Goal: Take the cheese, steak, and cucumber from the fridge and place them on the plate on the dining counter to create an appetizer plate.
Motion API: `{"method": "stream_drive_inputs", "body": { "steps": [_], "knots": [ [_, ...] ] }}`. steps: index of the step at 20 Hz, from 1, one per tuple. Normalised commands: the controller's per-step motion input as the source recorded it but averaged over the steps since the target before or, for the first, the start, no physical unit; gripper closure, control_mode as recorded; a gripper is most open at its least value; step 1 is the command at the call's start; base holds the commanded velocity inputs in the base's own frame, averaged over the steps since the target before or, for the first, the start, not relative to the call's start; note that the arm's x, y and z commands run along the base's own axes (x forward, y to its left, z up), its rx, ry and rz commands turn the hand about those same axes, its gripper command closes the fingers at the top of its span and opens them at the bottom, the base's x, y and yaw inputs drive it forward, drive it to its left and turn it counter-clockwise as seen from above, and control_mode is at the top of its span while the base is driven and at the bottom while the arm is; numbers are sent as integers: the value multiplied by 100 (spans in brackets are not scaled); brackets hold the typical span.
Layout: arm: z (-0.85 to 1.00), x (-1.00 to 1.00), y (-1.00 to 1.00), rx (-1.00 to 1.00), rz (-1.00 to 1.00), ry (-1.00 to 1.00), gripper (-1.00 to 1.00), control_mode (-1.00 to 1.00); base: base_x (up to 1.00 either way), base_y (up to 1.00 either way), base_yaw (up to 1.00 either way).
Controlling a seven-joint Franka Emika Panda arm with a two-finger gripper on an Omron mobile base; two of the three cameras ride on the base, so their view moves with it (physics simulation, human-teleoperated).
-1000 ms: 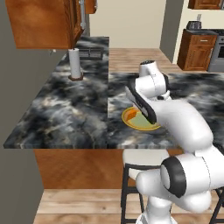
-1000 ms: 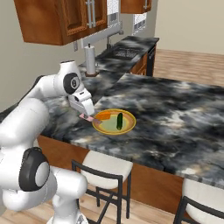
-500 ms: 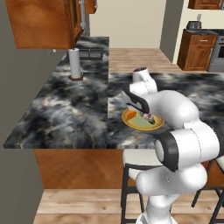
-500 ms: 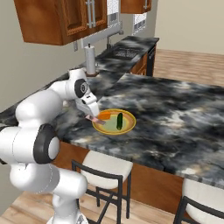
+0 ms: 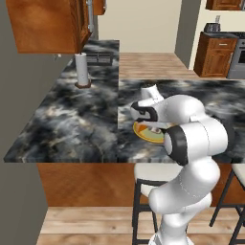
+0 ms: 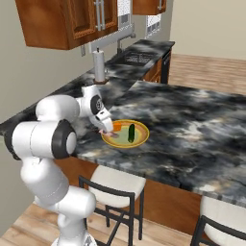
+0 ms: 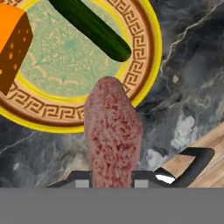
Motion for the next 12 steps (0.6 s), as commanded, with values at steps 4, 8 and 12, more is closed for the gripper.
{"method": "stream_drive_inputs", "body": {
  "steps": [4,8,12],
  "knots": [
    [-40,57,0,0,0,-5,100,-100,0,0,0],
    [-34,49,0,0,0,-4,100,-100,0,0,0],
    [-32,47,0,0,0,-2,100,-100,0,0,0]
  ]
}}
